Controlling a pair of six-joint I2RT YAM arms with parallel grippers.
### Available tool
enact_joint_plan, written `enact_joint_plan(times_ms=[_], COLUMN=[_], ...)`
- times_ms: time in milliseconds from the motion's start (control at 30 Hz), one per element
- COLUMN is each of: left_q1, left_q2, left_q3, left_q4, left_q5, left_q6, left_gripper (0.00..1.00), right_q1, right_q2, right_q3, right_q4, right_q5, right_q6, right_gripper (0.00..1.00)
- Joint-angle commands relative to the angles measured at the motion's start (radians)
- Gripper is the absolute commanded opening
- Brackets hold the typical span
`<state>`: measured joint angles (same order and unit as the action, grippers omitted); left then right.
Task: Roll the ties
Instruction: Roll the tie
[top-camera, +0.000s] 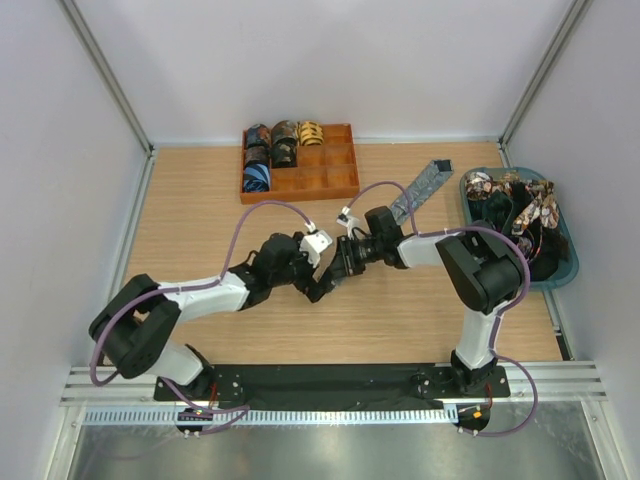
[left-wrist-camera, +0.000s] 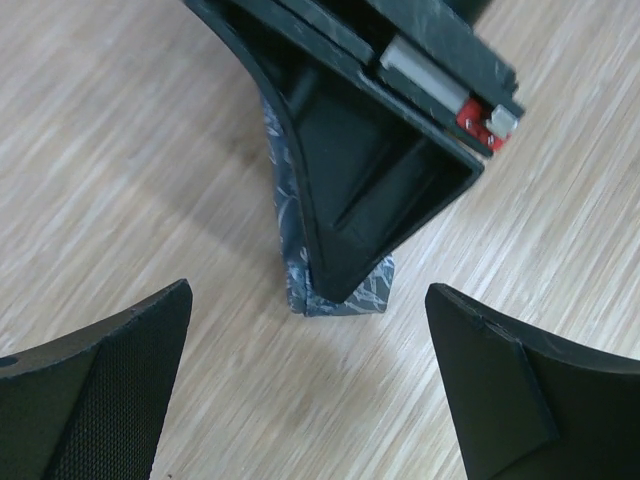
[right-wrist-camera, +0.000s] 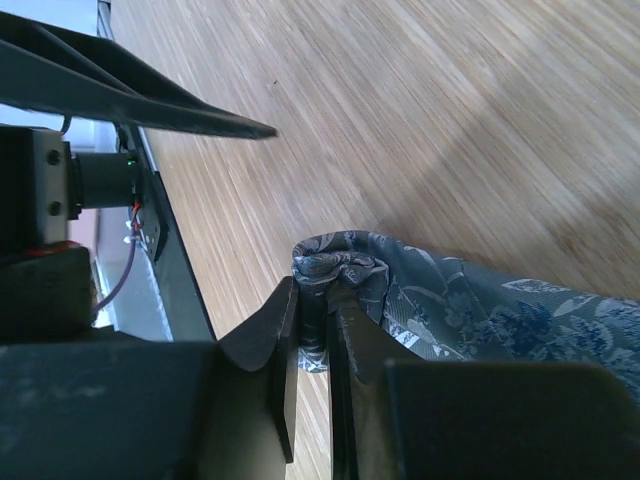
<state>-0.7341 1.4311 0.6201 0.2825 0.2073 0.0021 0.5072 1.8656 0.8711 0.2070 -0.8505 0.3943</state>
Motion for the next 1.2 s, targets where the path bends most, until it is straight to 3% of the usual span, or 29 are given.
enact_joint_plan(times_ms=[0, 433, 567, 767, 933, 1167], left_q1=[-0.014, -0.039, -0.070, -0.097, -0.103, -0.113], left_q2=[0.043, 0.193, 0.222, 0.275, 0.291, 0.299], left_q3=[0.047, 0.148, 0.171, 0.225, 0.240, 0.247], left_q4=[-0.045, -0.105, -0.138, -0.209, -0.233, -0.276], left_q5=[0.041, 0.055, -0.009, -0.100, -0.098, -0.097], left_q6=[0.099, 0.119, 0.139, 0.156, 0.161, 0.156], left_gripper=[1.00, 0.93, 0.92, 0.74, 0.66, 0.37], right_q1=[-0.016, -0.033, -0.035, -0.038, -0.042, -0.049], right_q2=[0.029, 0.035, 0.038, 0.032, 0.027, 0.029], right_q3=[-0.007, 0.009, 0.016, 0.014, 0.012, 0.016], right_q4=[0.051, -0.030, -0.035, -0.040, -0.041, -0.043], right_q5=[-0.032, 0.031, 0.033, 0.036, 0.039, 0.050], right_q6=[0.026, -0.021, -0.026, -0.028, -0.026, -0.017], right_gripper=[0.02, 0.01, 0.01, 0.01, 0.01, 0.06])
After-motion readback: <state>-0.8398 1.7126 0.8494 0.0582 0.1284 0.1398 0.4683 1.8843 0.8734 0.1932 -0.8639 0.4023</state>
